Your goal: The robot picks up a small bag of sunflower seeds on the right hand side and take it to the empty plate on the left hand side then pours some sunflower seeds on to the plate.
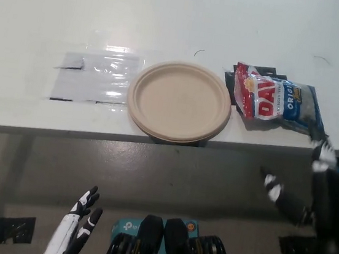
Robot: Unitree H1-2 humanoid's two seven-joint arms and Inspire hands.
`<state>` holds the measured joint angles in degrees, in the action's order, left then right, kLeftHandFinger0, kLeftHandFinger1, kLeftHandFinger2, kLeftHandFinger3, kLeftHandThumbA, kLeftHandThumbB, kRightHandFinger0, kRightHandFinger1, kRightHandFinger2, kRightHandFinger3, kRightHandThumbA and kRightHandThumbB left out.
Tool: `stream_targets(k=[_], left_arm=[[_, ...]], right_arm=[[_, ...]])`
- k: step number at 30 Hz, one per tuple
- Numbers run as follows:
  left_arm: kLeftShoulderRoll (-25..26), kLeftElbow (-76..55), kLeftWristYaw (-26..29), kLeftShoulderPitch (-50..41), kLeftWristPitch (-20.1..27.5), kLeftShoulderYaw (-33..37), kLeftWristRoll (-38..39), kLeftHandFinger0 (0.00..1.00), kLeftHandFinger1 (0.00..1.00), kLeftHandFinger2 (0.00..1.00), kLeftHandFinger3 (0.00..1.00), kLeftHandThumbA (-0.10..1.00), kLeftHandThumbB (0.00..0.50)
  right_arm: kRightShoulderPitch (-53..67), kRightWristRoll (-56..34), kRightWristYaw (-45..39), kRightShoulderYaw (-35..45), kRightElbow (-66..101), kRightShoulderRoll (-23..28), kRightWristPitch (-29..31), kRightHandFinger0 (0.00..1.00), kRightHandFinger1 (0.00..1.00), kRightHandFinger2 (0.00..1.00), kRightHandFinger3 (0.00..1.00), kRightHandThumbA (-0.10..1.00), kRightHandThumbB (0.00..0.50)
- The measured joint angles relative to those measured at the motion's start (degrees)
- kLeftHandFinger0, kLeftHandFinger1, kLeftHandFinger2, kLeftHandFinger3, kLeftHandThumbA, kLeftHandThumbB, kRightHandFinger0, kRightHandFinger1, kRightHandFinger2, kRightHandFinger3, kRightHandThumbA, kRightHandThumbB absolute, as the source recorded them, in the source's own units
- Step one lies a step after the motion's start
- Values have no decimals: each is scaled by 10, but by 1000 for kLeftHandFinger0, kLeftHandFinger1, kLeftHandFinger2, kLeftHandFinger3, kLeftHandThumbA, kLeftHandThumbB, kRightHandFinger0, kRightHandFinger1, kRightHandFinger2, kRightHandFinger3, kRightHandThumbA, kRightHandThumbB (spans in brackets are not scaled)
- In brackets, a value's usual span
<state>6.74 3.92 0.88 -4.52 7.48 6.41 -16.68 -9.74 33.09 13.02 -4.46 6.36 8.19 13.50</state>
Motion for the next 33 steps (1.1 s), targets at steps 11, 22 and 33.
stream_targets(k=[11,22,33], left_arm=[[0,0,0,0,8,-4,-5,1000,1000,1000,1000,1000,13],[0,0,0,0,10,-5,-8,1000,1000,1000,1000,1000,1],[0,0,0,0,11,-6,-8,1000,1000,1000,1000,1000,0]], right_arm=[[-96,31,-57,-1,-63,57,-97,1000,1000,1000,1000,879,434],[-132,47,-104,-24,-124,83,-157,1000,1000,1000,1000,921,445],[-146,46,-110,-27,-133,83,-172,1000,1000,1000,1000,1000,376]])
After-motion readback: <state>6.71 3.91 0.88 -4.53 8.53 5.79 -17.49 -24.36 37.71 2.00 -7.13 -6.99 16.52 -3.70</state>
